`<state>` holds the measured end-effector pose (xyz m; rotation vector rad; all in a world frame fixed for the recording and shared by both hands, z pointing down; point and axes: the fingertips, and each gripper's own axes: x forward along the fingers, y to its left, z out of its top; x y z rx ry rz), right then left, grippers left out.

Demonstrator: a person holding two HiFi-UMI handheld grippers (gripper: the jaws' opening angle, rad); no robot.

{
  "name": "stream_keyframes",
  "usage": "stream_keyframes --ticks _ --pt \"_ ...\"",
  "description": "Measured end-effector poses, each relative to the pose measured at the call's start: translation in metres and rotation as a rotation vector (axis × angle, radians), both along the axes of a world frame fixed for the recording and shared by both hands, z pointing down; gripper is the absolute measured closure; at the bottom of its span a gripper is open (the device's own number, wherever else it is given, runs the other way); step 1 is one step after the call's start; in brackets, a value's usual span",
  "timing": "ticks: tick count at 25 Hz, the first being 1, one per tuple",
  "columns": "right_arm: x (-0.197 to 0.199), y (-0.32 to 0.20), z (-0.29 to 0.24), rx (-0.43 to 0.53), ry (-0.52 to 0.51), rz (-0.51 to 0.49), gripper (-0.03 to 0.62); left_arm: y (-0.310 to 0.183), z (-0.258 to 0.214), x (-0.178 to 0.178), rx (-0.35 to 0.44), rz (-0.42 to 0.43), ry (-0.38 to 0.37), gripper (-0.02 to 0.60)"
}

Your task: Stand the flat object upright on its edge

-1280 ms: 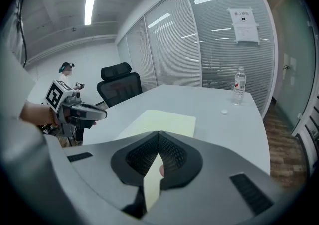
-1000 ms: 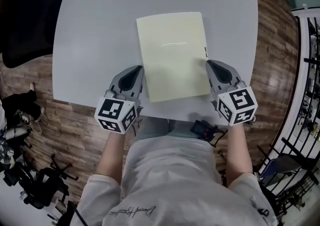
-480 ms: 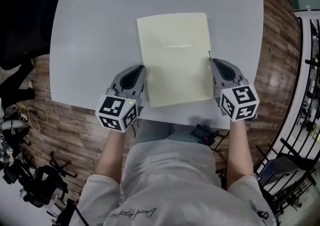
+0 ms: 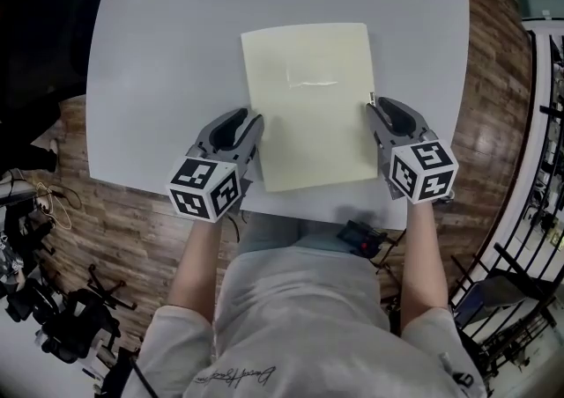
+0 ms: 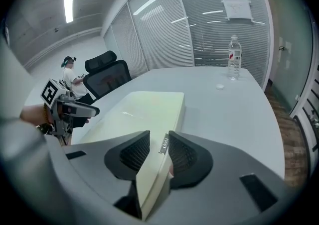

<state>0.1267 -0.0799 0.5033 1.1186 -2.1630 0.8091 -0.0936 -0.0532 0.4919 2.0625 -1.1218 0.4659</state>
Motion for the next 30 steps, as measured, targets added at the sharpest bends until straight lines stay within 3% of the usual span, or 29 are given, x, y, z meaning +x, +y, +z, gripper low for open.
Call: stream_keyframes --ticks 3,8,20,30 --pt "-0.004 0.000 0.006 -0.037 -0.029 -0.005 0.421 -0.001 0.006 0.002 -0.044 0.006 0.046 0.397" --pt "-0.007 -0.003 0.013 -0.072 -0.038 -0.015 0.361 -0.001 0.013 0.001 -0.089 -0.003 0.088 0.372" --pt "-0.012 -0.008 0.023 -0.168 -0.099 -0.049 0.315 -0.007 0.026 0.006 -0.172 0.005 0.187 0.310" --pt "-0.015 -0.005 0.033 -0.263 -0.142 -0.030 0.313 -0.003 0.040 0.009 -0.250 -0.014 0.213 0.308"
